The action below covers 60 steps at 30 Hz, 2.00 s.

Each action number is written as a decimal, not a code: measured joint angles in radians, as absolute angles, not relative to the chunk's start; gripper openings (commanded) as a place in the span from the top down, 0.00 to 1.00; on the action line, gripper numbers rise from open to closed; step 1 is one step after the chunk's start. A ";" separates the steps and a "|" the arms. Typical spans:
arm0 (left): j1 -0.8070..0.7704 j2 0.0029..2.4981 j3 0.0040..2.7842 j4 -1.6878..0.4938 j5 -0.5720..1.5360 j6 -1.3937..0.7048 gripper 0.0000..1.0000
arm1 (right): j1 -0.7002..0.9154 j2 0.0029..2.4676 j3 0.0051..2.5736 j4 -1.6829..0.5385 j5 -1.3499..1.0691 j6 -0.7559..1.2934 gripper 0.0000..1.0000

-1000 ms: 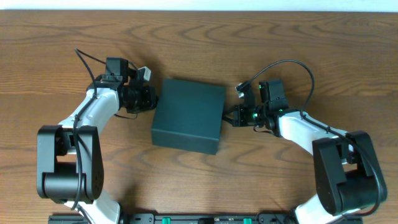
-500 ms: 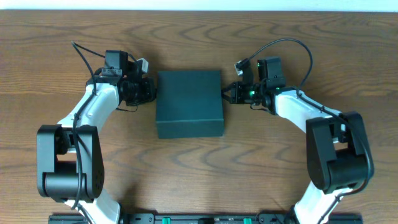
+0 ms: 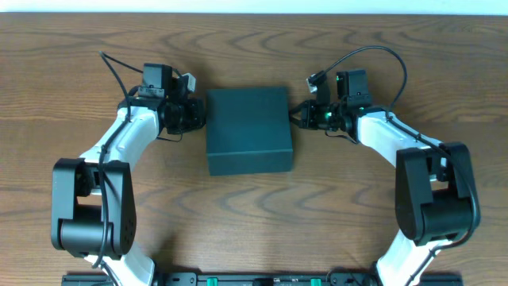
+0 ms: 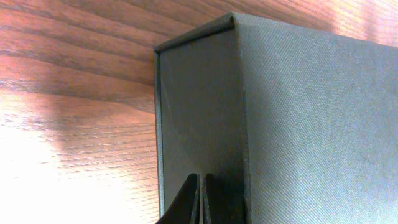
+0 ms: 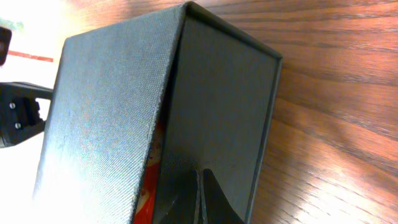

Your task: Pack container

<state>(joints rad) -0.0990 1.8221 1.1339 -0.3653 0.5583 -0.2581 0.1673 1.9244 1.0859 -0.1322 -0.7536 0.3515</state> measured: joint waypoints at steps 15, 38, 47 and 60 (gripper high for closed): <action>-0.102 1.825 1.168 -0.367 0.545 -0.266 0.94 | 0.157 1.924 1.096 -0.228 -0.808 0.302 0.98; -0.099 1.660 1.519 -0.717 0.600 -0.068 0.94 | 0.015 1.501 1.134 -0.836 -0.725 -0.018 0.98; -0.195 1.850 1.427 -0.707 0.817 0.007 0.94 | 0.039 1.501 1.037 -0.938 -0.746 -0.167 0.98; -0.253 1.850 1.296 -0.650 0.838 0.049 0.94 | 0.229 1.501 0.810 -0.534 -0.752 0.016 0.98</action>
<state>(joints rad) -0.2535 1.8496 1.2957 -0.6502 0.8379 0.0494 0.2291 1.5009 0.8097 -0.5343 -0.7525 0.0158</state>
